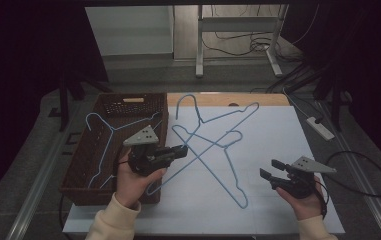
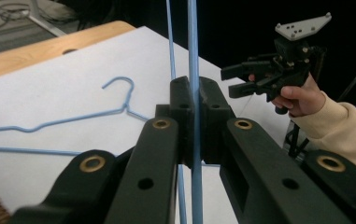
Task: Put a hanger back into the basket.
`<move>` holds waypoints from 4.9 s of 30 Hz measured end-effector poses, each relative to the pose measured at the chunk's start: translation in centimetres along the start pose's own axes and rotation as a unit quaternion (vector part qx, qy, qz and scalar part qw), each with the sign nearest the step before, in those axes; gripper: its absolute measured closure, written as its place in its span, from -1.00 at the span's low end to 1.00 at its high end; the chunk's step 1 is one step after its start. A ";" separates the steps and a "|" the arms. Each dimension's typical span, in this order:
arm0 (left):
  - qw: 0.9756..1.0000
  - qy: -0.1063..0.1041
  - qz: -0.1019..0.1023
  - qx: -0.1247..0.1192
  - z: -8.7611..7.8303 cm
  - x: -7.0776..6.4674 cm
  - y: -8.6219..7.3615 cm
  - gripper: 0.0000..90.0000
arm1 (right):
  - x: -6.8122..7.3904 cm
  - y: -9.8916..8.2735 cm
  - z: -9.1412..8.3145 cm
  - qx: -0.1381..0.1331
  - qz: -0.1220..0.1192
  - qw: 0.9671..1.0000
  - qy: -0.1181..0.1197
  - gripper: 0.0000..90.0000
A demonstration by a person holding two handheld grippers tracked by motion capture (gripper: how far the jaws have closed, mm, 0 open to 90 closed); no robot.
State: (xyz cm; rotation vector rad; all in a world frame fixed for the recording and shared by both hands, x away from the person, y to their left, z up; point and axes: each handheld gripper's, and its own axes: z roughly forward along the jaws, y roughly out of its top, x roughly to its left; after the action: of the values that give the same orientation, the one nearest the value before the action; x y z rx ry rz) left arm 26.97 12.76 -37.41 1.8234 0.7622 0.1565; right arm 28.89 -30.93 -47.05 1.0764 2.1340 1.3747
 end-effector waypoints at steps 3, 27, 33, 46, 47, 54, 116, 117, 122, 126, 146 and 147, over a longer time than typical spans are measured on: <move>1.000 0.005 -0.003 -0.007 -0.7 0.4 0.1 0.90 | 0.0 0.0 0.0 0.001 0.002 1.000 0.000 -0.14; 0.999 0.040 -0.022 -0.029 -4.6 3.4 -0.1 0.90 | 0.0 -0.1 0.3 0.011 0.002 1.000 0.001 -0.16; 0.997 0.057 -0.030 -0.034 -5.8 4.6 -0.3 0.90 | 0.0 -0.2 0.3 0.013 0.001 1.000 0.002 -0.16; 0.993 0.101 -0.046 -0.030 -7.8 7.8 -1.7 0.90 | 0.1 -0.3 0.5 0.018 0.000 1.000 0.000 -0.16; 0.993 0.104 -0.049 -0.030 -8.0 8.1 -1.8 0.90 | 0.1 -0.3 0.5 0.018 0.000 1.000 0.000 -0.16; 0.990 0.118 -0.068 -0.028 -9.1 9.5 -2.6 0.90 | 0.1 -0.3 0.6 0.019 -0.001 1.000 0.000 -0.16; 0.940 0.286 -0.162 0.091 -9.1 16.1 -7.9 0.06 | 0.1 -0.4 0.8 0.026 -0.003 1.000 -0.002 -0.16; 0.940 0.289 -0.158 0.085 -9.2 15.9 -7.9 -0.02 | 0.1 -0.4 0.8 0.026 -0.002 1.000 -0.002 -0.16; 0.959 0.250 -0.124 0.052 -9.5 14.8 -7.3 -0.08 | 0.0 -0.4 0.7 0.025 -0.002 1.000 -0.002 -0.16; 0.969 0.222 -0.104 0.042 -9.6 13.9 -7.0 -0.09 | 0.0 -0.4 0.7 0.022 -0.001 1.000 -0.002 -0.16; 0.987 0.154 -0.033 0.019 -9.8 7.8 -7.2 -0.18 | 0.6 -0.2 1.2 0.036 -0.017 0.999 0.005 -0.17; 0.988 0.152 -0.033 0.018 -9.8 7.4 -7.2 -0.18 | 0.6 -0.2 1.2 0.036 -0.017 0.999 0.006 -0.16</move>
State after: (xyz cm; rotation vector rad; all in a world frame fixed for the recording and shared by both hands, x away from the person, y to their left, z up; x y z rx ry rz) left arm 25.32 26.22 -41.83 1.8277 1.0421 0.3871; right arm 29.28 -29.77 -47.71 1.0552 2.2156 1.3006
